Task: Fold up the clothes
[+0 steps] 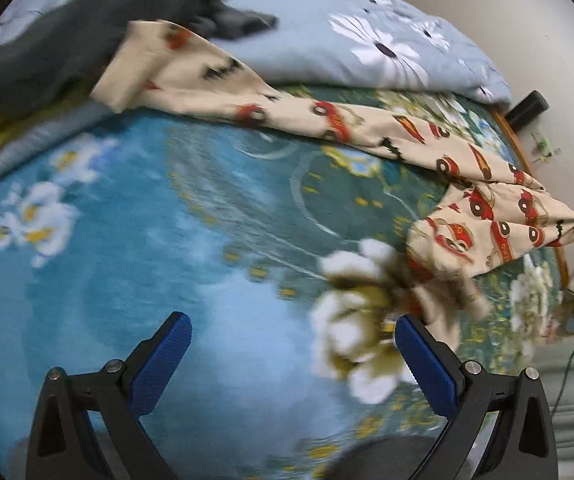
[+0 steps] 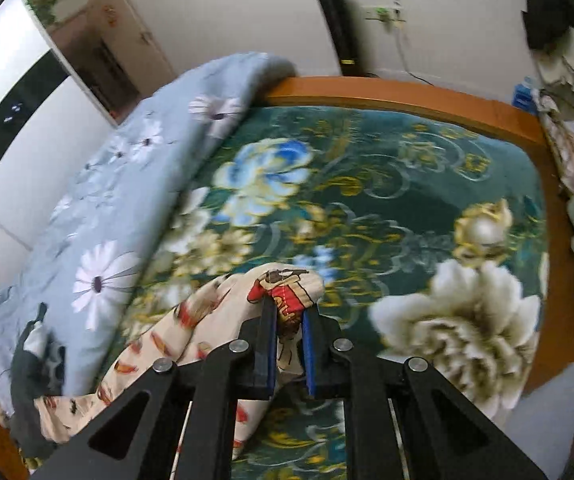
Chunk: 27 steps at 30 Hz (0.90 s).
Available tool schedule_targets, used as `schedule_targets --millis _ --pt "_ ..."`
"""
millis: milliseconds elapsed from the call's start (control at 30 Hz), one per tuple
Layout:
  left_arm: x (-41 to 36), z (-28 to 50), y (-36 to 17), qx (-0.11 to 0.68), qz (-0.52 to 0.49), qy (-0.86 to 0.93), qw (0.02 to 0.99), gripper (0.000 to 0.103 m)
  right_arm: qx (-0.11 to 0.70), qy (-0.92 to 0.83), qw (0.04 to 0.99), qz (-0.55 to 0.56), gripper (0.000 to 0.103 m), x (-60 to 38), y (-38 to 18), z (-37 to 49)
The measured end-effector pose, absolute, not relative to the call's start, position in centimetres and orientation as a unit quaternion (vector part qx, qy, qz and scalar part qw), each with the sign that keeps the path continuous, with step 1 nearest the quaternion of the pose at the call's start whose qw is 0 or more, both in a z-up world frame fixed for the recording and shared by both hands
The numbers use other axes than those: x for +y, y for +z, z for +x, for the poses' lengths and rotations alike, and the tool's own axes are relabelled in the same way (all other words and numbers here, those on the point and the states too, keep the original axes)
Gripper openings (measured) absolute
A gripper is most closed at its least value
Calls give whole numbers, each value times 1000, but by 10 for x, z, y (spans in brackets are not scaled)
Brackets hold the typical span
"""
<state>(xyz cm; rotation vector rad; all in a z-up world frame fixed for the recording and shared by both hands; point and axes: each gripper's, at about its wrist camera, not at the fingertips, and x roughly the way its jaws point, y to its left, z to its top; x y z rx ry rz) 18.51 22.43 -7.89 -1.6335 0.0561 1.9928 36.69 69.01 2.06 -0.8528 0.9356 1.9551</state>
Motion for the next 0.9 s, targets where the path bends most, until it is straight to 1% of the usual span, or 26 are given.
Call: schedule_targets --millis 133,167,200,233,300,367,400,433,467,500,533,600,700,800,900 --pt "261 202 -89 7 -632 702 327 103 373 760 418 -329 11 703 21 379" --pt "269 205 -94 11 -640 694 329 101 375 759 417 -331 11 704 20 380" --pt "276 208 -99 12 -648 686 331 99 371 760 414 -335 11 705 19 379" --pt "282 212 -102 10 -655 678 332 93 364 763 413 -340 11 704 19 376" --pt "294 218 -110 7 -669 664 333 89 355 767 408 -345 11 700 20 374" --pt "306 223 -118 14 -681 655 326 72 346 772 401 -353 11 697 21 372" --pt "310 225 -122 14 -687 650 323 67 341 774 397 -357 12 695 22 371" --pt "314 226 -125 14 -694 646 319 55 335 776 394 -361 12 692 24 370" --pt "317 228 -129 15 -700 641 315 37 329 778 391 -365 12 689 25 369" --pt "319 229 -131 14 -705 638 310 25 325 780 388 -368 12 687 26 369" --pt "319 228 -131 9 -708 637 305 6 322 781 386 -372 12 685 27 370" --pt "316 226 -129 -1 -711 638 295 6 317 782 382 -378 12 681 29 372" --pt "290 204 -98 -13 -682 677 275 4 316 785 375 -379 12 675 35 376" --pt "239 163 -49 -25 -641 723 255 4 314 792 365 -376 12 664 46 378" --pt "164 121 5 -29 -592 775 220 4 314 808 340 -365 12 646 62 374"
